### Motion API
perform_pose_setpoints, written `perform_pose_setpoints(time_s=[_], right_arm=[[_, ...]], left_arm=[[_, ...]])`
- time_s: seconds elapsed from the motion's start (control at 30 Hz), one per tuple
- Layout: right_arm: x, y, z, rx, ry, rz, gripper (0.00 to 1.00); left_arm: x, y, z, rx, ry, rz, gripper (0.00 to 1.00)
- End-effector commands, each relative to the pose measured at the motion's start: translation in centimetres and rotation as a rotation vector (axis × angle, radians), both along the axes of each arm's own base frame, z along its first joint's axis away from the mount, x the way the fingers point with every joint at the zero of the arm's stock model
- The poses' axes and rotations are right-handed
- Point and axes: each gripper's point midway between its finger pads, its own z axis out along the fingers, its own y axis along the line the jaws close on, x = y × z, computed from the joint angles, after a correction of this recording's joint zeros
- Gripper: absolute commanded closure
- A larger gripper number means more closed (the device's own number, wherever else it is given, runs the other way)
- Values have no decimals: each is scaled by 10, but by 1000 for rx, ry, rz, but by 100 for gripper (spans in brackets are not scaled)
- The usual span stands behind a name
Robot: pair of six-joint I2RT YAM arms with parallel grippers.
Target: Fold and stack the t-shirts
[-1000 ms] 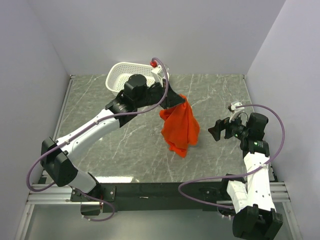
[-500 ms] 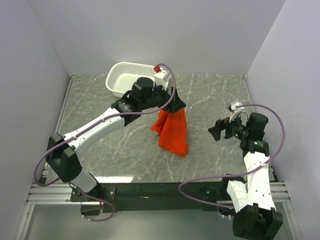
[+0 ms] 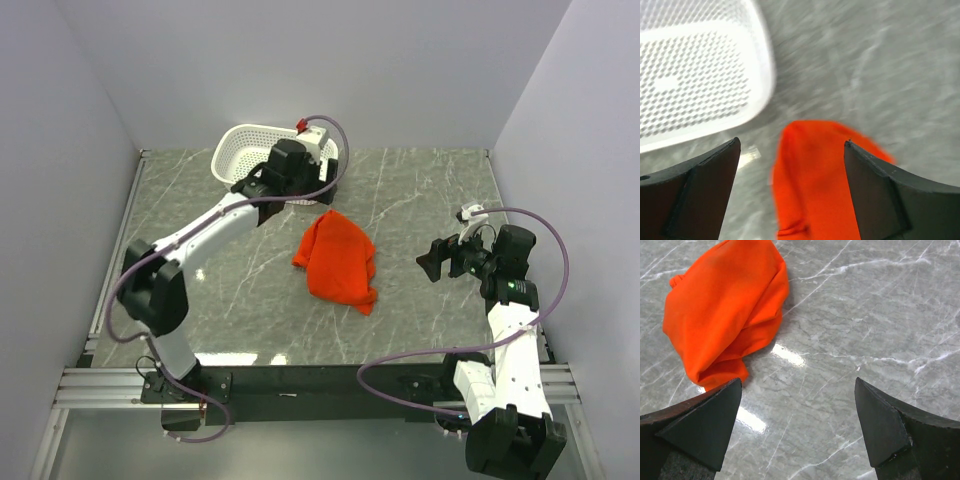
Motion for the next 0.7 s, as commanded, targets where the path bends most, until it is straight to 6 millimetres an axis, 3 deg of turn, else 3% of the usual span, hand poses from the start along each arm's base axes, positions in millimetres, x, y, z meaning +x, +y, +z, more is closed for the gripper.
perform_pose_setpoints(time_s=[0.0, 0.17, 0.3, 0.33, 0.4, 0.43, 0.47, 0.63, 0.67], right_arm=[[5, -4, 7, -19, -33, -3, 0], [5, -2, 7, -12, -27, 4, 0], [6, -2, 6, -10, -21, 4, 0], [6, -3, 6, -10, -21, 2, 0], [6, -3, 5, -10, -21, 1, 0], [6, -3, 5, -10, -21, 1, 0], [6, -3, 5, -10, -18, 0, 0], [6, -4, 5, -12, -17, -3, 0], [6, -4, 4, -14, -17, -4, 0]], left_arm=[[30, 48, -32, 176, 38, 105, 11], [56, 94, -58, 60, 221, 357, 12], [66, 133, -81, -311, 429, 753, 23], [60, 143, -96, -322, 487, 850, 23], [65, 148, -101, -406, 545, 945, 23], [67, 148, -113, -406, 579, 966, 23], [73, 148, -107, -425, 583, 976, 23], [98, 146, -120, -495, 617, 1019, 25], [105, 144, -115, -510, 606, 1013, 26]])
